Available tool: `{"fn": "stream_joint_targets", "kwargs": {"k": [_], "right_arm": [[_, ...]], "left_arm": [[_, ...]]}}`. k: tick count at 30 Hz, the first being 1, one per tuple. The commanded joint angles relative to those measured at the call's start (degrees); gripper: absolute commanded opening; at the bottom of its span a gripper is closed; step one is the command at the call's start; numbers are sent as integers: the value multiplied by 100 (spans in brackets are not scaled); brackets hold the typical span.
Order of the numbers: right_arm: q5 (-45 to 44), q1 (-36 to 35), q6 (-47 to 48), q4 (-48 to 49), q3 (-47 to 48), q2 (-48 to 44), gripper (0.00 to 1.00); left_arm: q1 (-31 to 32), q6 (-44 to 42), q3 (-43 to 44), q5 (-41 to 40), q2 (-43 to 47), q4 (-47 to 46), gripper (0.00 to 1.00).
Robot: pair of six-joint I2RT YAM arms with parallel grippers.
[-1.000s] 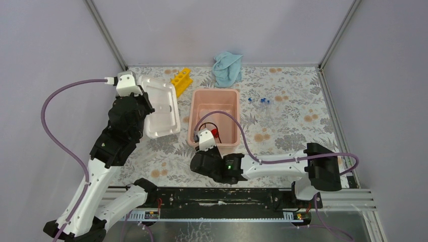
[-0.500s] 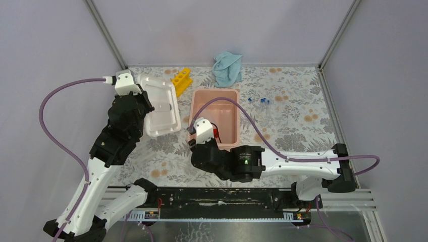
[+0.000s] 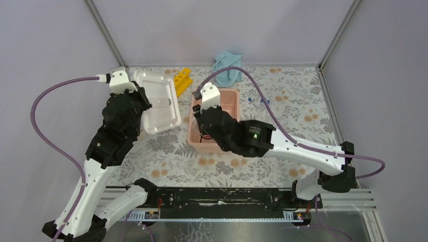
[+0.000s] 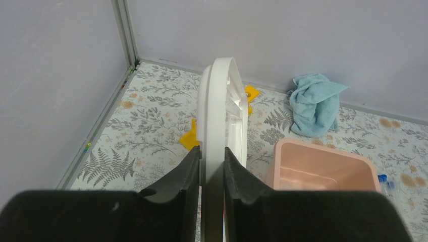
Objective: Organize the chemistry lab equipment
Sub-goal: Pick up the chemistry item at the center of the board, then place the chemistry item in the storage box.
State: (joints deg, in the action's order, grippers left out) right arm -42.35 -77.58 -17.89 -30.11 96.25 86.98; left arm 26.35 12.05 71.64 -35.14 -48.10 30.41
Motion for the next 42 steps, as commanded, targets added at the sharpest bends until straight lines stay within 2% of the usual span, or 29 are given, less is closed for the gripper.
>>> {"fn": "stream_joint_targets", "kwargs": {"k": [1,11,15,29,42], "right_arm": [[99,609,519,509,410,158,0],[785,2015,584,1256,53,759,0],[943,2308,556,1431,73,1126,0],[782,2649,441,2018,-259,2079,0],[278,2808,319,2768,-1064,2390,0]], "left_arm": [[-7,-36,253,-139,16,-415,0],[-7,-54,215,-40,-41,-430,0],[-7,-72,195,10,-81,-449,0],[-7,-242,139,101,-145,-541,0],[-10,-220,17,201,-138,-501,0]]}}
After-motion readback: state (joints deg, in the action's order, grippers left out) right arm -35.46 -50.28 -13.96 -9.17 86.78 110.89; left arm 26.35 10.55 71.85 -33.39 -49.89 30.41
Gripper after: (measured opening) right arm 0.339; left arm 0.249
